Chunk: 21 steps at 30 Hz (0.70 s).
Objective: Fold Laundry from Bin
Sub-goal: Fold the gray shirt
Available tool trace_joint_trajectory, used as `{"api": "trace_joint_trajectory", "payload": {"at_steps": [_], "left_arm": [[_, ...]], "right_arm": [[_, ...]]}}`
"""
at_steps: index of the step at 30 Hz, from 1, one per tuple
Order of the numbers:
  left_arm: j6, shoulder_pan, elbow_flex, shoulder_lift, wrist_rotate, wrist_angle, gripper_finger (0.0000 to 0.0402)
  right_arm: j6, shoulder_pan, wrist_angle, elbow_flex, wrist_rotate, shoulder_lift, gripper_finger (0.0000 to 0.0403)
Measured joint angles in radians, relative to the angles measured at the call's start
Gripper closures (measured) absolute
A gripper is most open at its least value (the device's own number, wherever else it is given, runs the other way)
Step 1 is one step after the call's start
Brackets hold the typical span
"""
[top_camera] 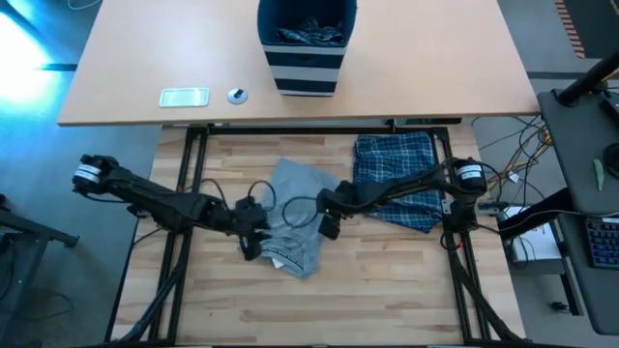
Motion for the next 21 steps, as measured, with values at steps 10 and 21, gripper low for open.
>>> {"api": "trace_joint_trajectory", "payload": {"at_steps": [10,21], "left_arm": [[0.091,0.021,0.027,0.372,0.005,0.599,0.0300],[0.060,0.040,0.308,0.775,0.048,0.643,0.0307]], "right_arm": [[-0.100,-0.137,-0.062,-0.047,-0.066,-0.001,0.0147],[-0.315,-0.207,-0.102,-0.027,-0.121,-0.105,0.0147]]}}
